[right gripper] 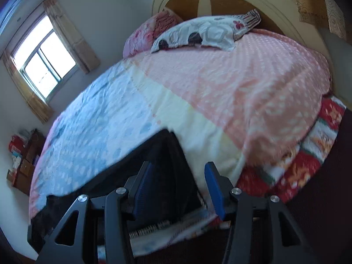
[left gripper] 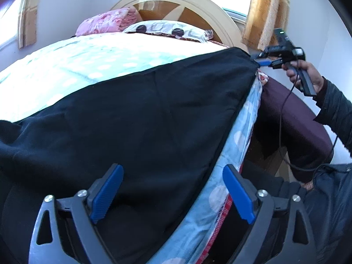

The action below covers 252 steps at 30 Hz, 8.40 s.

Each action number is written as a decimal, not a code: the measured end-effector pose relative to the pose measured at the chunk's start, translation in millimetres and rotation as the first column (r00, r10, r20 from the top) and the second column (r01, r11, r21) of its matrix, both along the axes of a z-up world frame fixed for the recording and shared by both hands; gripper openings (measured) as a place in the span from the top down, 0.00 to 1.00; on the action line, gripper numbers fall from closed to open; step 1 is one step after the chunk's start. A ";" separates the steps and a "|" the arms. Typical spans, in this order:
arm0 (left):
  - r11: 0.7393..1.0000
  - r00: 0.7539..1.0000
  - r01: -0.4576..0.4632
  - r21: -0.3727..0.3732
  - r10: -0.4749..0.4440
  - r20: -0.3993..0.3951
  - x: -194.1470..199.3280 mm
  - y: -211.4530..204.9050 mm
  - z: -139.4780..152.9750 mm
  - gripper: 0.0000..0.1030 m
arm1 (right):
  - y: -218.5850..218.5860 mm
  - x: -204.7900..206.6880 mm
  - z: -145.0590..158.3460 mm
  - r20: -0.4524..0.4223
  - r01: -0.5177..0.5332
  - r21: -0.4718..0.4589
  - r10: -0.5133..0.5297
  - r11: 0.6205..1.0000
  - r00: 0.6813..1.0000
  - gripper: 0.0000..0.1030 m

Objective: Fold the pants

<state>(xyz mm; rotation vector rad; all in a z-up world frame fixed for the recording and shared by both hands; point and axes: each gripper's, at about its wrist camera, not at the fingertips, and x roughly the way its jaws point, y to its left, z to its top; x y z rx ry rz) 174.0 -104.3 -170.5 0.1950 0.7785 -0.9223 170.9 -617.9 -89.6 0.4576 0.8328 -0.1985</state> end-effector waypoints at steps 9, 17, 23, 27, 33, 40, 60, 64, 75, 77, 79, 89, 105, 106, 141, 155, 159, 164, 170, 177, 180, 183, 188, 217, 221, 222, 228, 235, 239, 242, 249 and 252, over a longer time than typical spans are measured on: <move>0.998 0.997 -0.038 -0.041 0.041 0.068 -3.2 -2.4 35.3 0.06 | 2.8 -26.0 7.2 0.071 0.066 0.078 -0.072 0.995 0.995 0.50; 0.969 0.966 -0.238 0.066 0.229 0.116 37.1 25.9 38.0 0.06 | 69.1 -24.8 5.2 0.147 -0.123 0.163 0.100 0.979 0.984 0.50; 0.918 0.924 -0.381 0.108 0.383 -0.004 72.6 74.7 23.5 0.06 | 135.8 12.8 -22.9 0.072 -0.301 0.131 0.294 0.945 0.953 0.50; 0.920 0.937 -0.350 0.174 0.347 0.050 66.9 67.4 5.2 0.00 | 144.4 21.0 -41.7 0.055 -0.318 0.123 0.313 0.940 0.948 0.49; 0.956 0.957 -0.287 0.068 0.282 0.075 44.8 36.8 37.9 0.00 | 103.4 -14.6 -22.3 0.169 -0.216 0.195 0.184 0.957 0.968 0.49; 0.984 0.985 -0.171 0.041 0.170 0.030 51.2 -25.7 37.9 0.00 | 28.1 -54.9 -35.2 0.148 0.084 0.327 -0.138 0.941 0.979 0.49; 0.989 0.995 -0.100 0.106 0.100 0.009 45.7 -62.1 14.5 0.00 | -20.8 -51.4 -65.0 0.150 0.160 0.482 -0.261 0.862 0.954 0.59; 0.989 0.993 -0.120 0.088 0.121 -0.004 46.2 -61.1 19.9 0.00 | -26.2 -57.7 -68.3 0.143 0.179 0.497 -0.284 0.849 0.948 0.52; 0.984 0.992 -0.129 0.124 0.129 0.005 52.3 -76.0 14.7 0.00 | -24.7 -54.2 -63.4 0.203 0.142 0.511 -0.280 0.848 0.938 0.67; 0.985 0.992 -0.128 0.117 0.129 -0.003 54.2 -74.4 14.4 0.00 | -18.6 -58.4 -53.3 0.228 0.127 0.470 -0.260 0.874 0.938 0.74; 0.984 0.992 -0.127 0.124 0.127 0.002 54.4 -75.6 14.2 0.00 | -9.3 -60.8 -38.3 0.264 0.107 0.400 -0.227 0.910 0.937 0.78; 0.986 0.973 -0.133 -0.103 0.111 -0.201 61.7 -62.2 29.5 0.00 | 133.3 -26.3 34.7 0.312 -0.247 -0.229 0.312 0.942 0.897 0.88; 0.954 0.906 -0.149 -0.259 0.027 -0.422 75.7 -75.0 18.1 0.01 | 262.4 -6.2 -33.8 -0.027 -0.673 -0.312 0.702 0.671 0.712 0.57; 0.954 0.904 -0.147 -0.262 0.021 -0.428 76.1 -78.2 18.1 0.02 | 254.7 -12.9 -28.9 -0.011 -0.668 -0.319 0.702 0.672 0.712 0.57; 0.906 0.871 -0.416 -0.077 0.373 -0.321 42.7 60.3 6.1 0.89 | 202.9 -27.4 -19.2 0.275 -0.534 -0.132 0.548 0.835 0.790 0.52; 0.891 0.879 -0.441 -0.106 0.404 -0.253 33.9 75.2 14.5 0.89 | 302.3 -20.0 -49.0 0.023 -0.739 -0.246 0.766 0.627 0.642 0.52; 0.884 0.866 -0.452 -0.121 0.403 -0.297 36.6 87.6 9.9 0.89 | 299.5 -17.8 -33.9 0.125 -0.744 -0.180 0.765 0.644 0.632 0.50; 0.885 0.863 -0.451 -0.115 0.399 -0.309 37.5 82.6 2.5 0.82 | 284.6 24.3 -70.0 -0.021 -0.663 -0.069 0.663 0.746 0.748 0.49; 0.874 0.865 -0.466 -0.137 0.419 -0.275 29.5 93.6 13.3 0.51 | 288.4 22.6 -36.5 0.007 -0.678 -0.114 0.683 0.726 0.730 0.49; 0.812 0.815 -0.578 -0.080 0.568 -0.112 19.7 132.7 22.9 0.30 | 327.3 65.4 -4.7 0.070 -0.745 -0.025 0.745 0.666 0.664 0.49; 0.802 0.803 -0.594 -0.062 0.588 -0.101 17.5 143.5 18.4 0.30 | 360.4 104.2 2.5 0.120 -0.786 0.118 0.777 0.607 0.618 0.49; 0.799 0.800 -0.599 -0.046 0.596 -0.067 13.6 146.6 14.3 0.30 | 405.1 145.1 5.2 0.150 -0.810 0.239 0.804 0.535 0.575 0.49; 0.802 0.802 -0.597 -0.014 0.597 -0.029 13.1 151.7 7.0 0.30 | 481.9 201.6 -9.0 0.078 -0.811 0.284 0.831 0.511 0.550 0.49; 0.667 0.669 -0.741 0.070 0.726 0.160 -37.9 241.5 38.7 0.16 | 473.4 215.9 -7.5 0.076 -0.808 0.225 0.817 0.545 0.572 0.55; 0.527 0.538 -0.843 0.109 0.819 0.200 -49.4 312.0 42.3 0.16 | 444.1 159.3 0.7 0.079 -0.834 0.162 0.836 0.527 0.543 0.55; 0.496 0.509 -0.861 0.114 0.838 0.197 -50.0 330.5 41.9 0.16 | 438.0 144.8 0.1 0.074 -0.839 0.147 0.840 0.524 0.538 0.55; 0.483 0.486 -0.870 0.098 0.874 0.016 -38.1 387.1 12.2 0.16 | 431.9 82.6 -22.2 0.049 -0.855 0.149 0.860 0.496 0.508 0.55; 0.519 0.519 -0.854 -0.032 0.845 -0.128 -30.5 393.5 -2.8 0.16 | 455.5 82.7 -57.4 -0.117 -0.792 0.070 0.793 0.606 0.597 0.55; 0.590 0.588 -0.808 -0.014 0.802 -0.105 -17.6 377.1 -6.0 0.09 | 464.4 81.1 -63.5 -0.109 -0.790 0.062 0.791 0.609 0.602 0.55; 0.605 0.603 -0.796 0.016 0.795 -0.065 -11.2 372.7 -4.8 0.07 | 469.4 83.0 -69.8 -0.112 -0.797 0.061 0.798 0.600 0.592 0.55; 0.571 0.568 -0.821 0.012 0.818 -0.090 -9.4 385.5 -5.4 0.06 | 465.8 73.0 -66.7 -0.058 -0.813 0.104 0.819 0.573 0.570 0.55; 0.576 0.571 -0.816 0.047 0.817 -0.086 -0.4 378.0 -7.2 0.04 | 465.0 67.6 -64.4 -0.031 -0.811 0.089 0.816 0.578 0.578 0.55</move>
